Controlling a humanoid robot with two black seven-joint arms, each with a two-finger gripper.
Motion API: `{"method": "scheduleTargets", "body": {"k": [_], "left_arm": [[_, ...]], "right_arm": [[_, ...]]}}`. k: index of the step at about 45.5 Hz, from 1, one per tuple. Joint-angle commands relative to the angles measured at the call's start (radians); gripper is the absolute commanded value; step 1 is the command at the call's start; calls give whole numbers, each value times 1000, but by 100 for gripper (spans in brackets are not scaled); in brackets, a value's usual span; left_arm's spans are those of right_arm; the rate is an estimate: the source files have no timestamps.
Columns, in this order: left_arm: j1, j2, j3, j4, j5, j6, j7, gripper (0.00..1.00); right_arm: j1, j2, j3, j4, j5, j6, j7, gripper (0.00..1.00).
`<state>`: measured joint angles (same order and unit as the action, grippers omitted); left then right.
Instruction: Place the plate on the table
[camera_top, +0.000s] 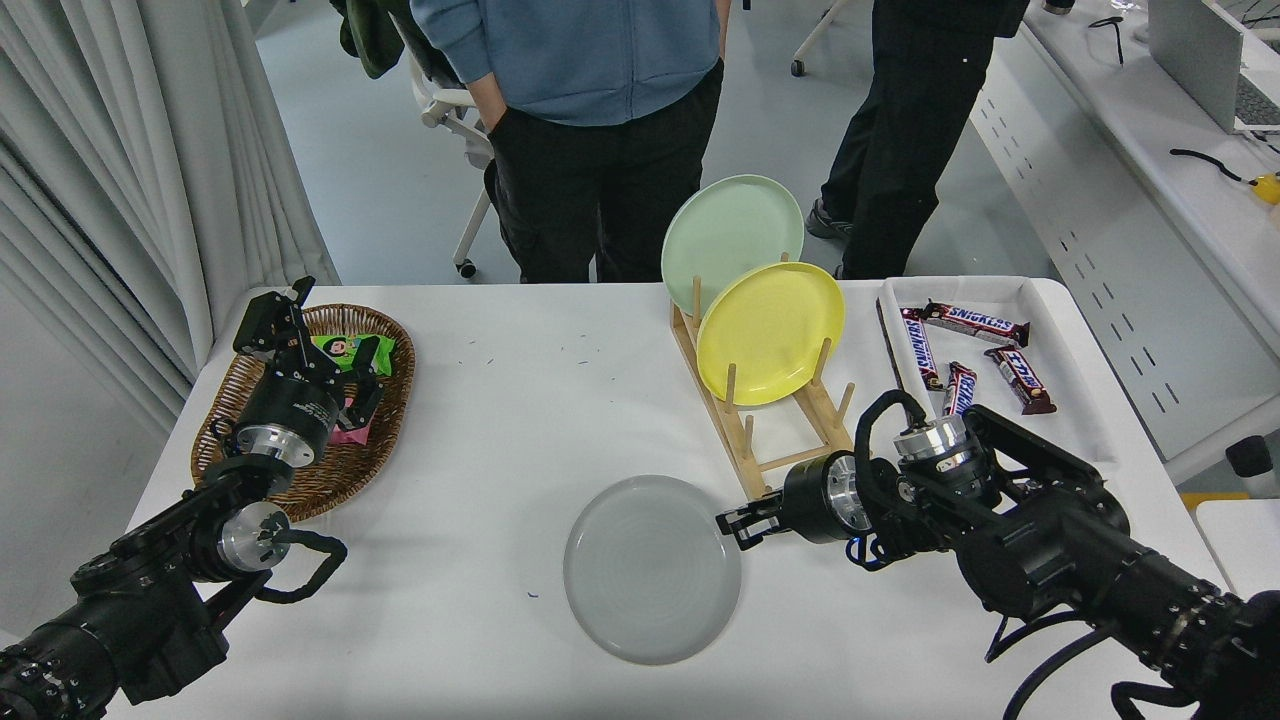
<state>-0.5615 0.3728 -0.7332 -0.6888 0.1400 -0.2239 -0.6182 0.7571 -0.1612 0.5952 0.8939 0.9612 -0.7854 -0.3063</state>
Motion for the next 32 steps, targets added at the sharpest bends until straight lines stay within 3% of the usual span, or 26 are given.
{"method": "scheduleTargets", "body": {"k": [1,28,30,32], "left_arm": [[-1,0,0,0,1,0,0,100],[0,0,0,0,1,0,0,100],[0,0,0,0,0,0,0,100],[0,0,0,0,0,0,0,100]], "right_arm": [[-2,14,0,0,2,0,-2,0],[-4,46,0,0,-1,0,-4,0],[-4,46,0,0,-1,0,-4,9],[-4,48,0,-1,-1,0,-2,11]]}}
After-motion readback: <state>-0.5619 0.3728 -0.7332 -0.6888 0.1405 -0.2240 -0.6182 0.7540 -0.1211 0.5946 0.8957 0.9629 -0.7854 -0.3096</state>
